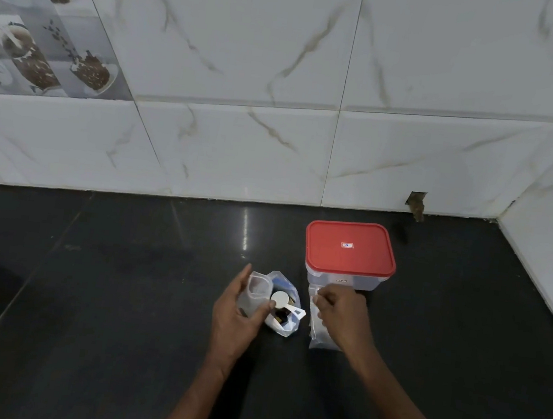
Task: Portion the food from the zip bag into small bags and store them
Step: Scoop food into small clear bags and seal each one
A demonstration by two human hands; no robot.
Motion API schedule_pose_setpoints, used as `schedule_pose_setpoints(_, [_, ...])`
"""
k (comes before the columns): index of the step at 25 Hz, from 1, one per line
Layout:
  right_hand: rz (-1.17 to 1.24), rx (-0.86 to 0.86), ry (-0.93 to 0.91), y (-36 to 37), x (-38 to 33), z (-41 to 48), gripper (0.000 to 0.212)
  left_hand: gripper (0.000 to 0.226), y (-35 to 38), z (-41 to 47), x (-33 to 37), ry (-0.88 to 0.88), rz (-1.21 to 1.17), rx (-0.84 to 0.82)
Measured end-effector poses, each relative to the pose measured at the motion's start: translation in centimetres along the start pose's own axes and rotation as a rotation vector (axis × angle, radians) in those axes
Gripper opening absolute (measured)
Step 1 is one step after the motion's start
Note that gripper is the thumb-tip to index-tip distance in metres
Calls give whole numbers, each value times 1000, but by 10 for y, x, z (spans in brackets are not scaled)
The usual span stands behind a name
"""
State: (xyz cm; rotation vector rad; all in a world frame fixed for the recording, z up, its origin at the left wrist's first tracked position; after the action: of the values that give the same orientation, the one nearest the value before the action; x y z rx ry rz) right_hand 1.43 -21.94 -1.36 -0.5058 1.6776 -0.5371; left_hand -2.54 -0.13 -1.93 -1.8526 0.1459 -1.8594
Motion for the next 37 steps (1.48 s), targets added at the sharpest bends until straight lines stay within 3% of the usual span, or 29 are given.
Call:
schedule_pose_setpoints(2, [-142, -46, 39, 14, 12, -4, 32, 74, -8, 4, -9, -59, -16, 33])
schedule_pose_setpoints(4, [-107, -47, 76, 28, 20, -11, 40, 71, -10, 5, -17, -100, -28, 47])
schedule_pose_setpoints(9, [-16, 0, 31, 44, 14, -11, 11, 65, -1, -6, -44, -236, -118, 40])
schedule_pose_setpoints(11, [-134, 31, -70, 38, 7, -6, 8, 64, 1, -10, -52, -292, -148, 54])
schedule_pose_setpoints(15, [-336, -110, -276, 35, 1, -3, 8, 60, 11, -26, -62, -392, -177, 35])
schedule_pose_setpoints(20, [-599, -302, -537, 48, -7, 14, 39, 33, 42, -50, -69, -496, -265, -18])
schedule_pose_setpoints(25, [-652, -348, -662, 44, -11, 15, 29, 27, 69, -61, -72, -686, -528, -13])
schedule_pose_setpoints(28, [-648, -376, -628, 41, -12, 17, 26, 29, 73, -54, -60, -661, -641, -6])
schedule_pose_setpoints(32, [-530, -352, -519, 36, -12, 23, 25, 28, 71, -45, -52, -590, -571, 18])
schedule_pose_setpoints(37, [-168, -219, -193, 28, 1, 37, 14, 30, 73, -46, -50, -564, -485, -3])
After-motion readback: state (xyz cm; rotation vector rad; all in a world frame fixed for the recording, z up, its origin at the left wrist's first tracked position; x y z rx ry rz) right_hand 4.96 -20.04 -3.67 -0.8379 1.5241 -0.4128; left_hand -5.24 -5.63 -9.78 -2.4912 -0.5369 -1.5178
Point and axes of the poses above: each hand's wrist, its own z-axis towards the middle knuckle, its own y-axis out of the palm, x = y × z, the point moved 6 cm from there along z, towards the middle knuckle, and after that the axes turned 3 degrees about z, right-handed, at the moved point
